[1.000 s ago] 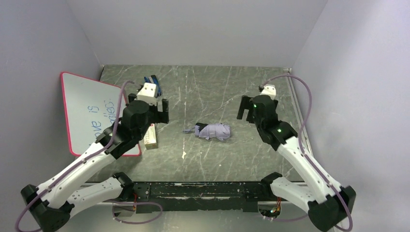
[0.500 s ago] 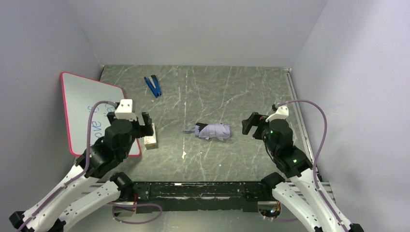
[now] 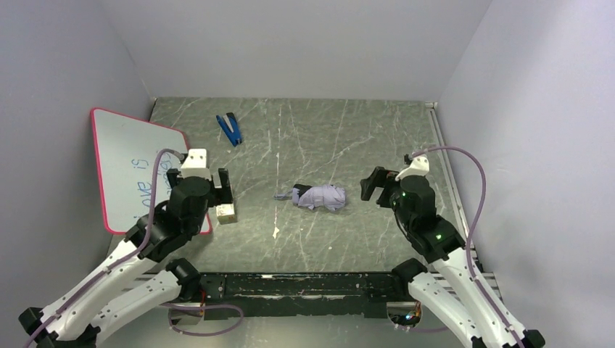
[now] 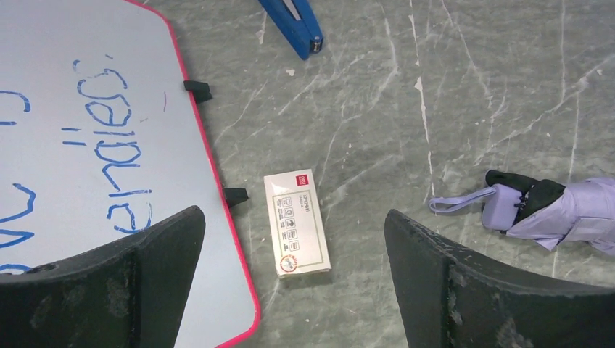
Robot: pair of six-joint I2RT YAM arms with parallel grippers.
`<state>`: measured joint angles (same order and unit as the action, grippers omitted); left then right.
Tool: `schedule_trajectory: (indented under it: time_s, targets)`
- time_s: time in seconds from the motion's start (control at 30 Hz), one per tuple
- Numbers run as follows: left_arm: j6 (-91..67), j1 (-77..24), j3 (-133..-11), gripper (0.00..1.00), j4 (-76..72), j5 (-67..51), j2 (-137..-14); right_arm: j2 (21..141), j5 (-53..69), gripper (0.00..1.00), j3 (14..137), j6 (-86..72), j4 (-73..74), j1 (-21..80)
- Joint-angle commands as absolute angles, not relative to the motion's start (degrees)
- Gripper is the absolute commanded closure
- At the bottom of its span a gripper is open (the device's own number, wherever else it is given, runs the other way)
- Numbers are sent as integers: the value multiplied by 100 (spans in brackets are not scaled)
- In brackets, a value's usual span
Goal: Put away the umbrella
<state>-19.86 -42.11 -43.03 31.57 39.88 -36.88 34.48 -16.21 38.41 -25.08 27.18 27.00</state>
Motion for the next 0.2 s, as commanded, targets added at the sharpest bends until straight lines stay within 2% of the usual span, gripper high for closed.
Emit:
schedule_trajectory:
  time_s: [0.0,0.17]
  targets:
    - [-2106,-4210,-4447,3,3183,4269,-3559,3181,-1624,0,3799,-2392,2467,2691]
    - [-2070,-4206,-4353,3,3077,4259,-3383,3186,-1668,0,3798,-2378,2474,2684]
